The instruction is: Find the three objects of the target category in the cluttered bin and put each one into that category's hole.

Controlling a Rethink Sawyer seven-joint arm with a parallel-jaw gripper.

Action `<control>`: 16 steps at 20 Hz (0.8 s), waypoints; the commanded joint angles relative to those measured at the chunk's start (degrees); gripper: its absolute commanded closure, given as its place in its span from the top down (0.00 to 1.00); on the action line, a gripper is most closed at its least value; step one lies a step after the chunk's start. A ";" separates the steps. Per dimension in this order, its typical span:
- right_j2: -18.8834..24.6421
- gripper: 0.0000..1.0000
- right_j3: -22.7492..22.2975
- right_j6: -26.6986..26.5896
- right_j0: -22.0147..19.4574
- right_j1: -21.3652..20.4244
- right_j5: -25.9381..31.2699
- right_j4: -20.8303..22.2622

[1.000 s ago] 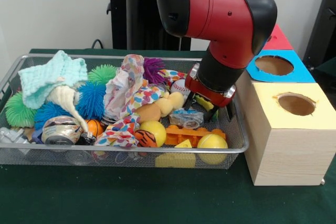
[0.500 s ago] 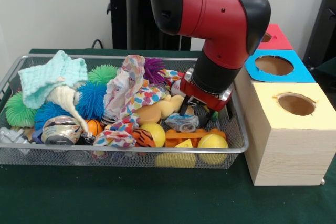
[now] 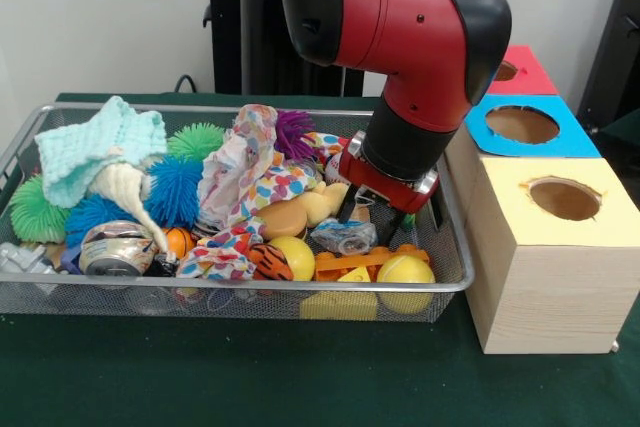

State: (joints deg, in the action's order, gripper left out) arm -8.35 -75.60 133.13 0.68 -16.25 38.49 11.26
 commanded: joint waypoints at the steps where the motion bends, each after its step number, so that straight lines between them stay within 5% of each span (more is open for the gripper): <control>1: 0.58 1.00 3.77 5.51 0.84 3.17 -4.17 1.23; 8: -5.70 1.00 6.26 3.61 3.19 4.03 0.72 4.60; 16: -4.76 1.00 3.38 0.14 0.91 2.50 -1.35 4.81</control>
State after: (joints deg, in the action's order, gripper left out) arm -13.31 -72.81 133.13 3.92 -14.80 38.45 12.50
